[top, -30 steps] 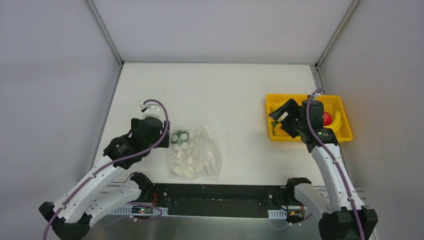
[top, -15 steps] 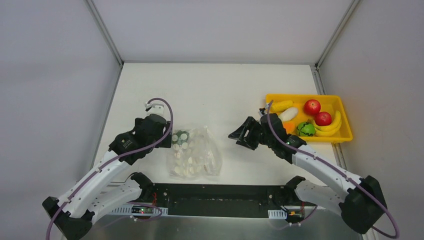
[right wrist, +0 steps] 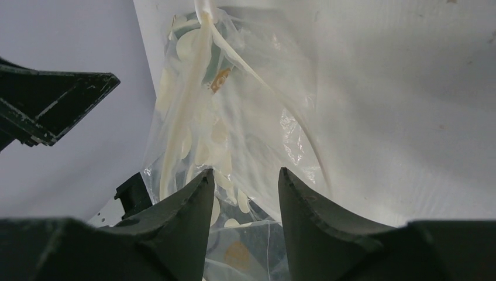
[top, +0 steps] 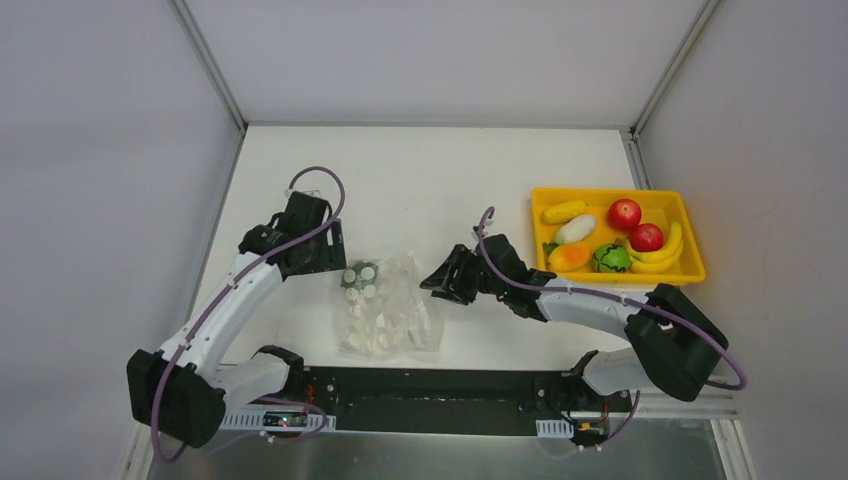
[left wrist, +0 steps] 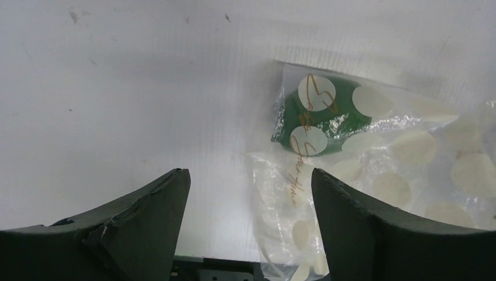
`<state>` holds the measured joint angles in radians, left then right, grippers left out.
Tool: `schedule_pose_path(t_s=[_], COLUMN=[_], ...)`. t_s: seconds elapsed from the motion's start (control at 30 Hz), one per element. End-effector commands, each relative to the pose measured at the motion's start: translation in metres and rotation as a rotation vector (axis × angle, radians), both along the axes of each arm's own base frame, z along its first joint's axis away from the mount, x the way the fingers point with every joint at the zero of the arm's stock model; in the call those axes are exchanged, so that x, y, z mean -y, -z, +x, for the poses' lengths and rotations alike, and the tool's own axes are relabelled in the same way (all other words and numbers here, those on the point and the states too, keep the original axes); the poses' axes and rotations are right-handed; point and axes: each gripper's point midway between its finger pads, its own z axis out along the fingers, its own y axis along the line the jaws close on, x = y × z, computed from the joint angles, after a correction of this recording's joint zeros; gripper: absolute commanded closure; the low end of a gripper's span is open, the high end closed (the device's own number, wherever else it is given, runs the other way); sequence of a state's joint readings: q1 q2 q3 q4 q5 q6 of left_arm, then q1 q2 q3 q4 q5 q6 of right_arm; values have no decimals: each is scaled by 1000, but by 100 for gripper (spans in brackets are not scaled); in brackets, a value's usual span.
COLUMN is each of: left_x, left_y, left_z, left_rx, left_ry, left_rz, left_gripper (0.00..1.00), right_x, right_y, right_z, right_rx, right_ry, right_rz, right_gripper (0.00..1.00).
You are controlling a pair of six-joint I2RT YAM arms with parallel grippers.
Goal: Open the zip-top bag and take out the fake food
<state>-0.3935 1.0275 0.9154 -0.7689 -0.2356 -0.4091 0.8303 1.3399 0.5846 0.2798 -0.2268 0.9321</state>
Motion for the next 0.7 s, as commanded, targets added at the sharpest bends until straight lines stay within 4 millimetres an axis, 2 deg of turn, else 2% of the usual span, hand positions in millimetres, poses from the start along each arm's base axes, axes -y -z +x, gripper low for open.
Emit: schedule_pose_path(t_s=[0.0,0.23,0.4,0.5,0.57,0.67], left_x=[29,44,48,55,62,68], left_y=[2,30,53,60,64,58], left_z=[19,40,46,45,41,39], left_rx=[-58,-182,-267,-303,-326,-312], left_ry=[-4,-49,-91,-82,-68,-49], left_rz=[-203,-307,-373,-411,-450,-488], left_gripper=[20,16,21,36,52,80], right_x=[-23,-43,-50,-49,-48,-46], right_y=[-7,19,37,47,53,58], right_z=[1,-6,-7,-6,-6,-6], right_rx=[24,-6,-26,-32,-34,-32], right_ry=[-28,-75,-81,-69,-58,-42], right_rz=[96,100,101,99,99,107], right_gripper=[53,54,55,56,57,57])
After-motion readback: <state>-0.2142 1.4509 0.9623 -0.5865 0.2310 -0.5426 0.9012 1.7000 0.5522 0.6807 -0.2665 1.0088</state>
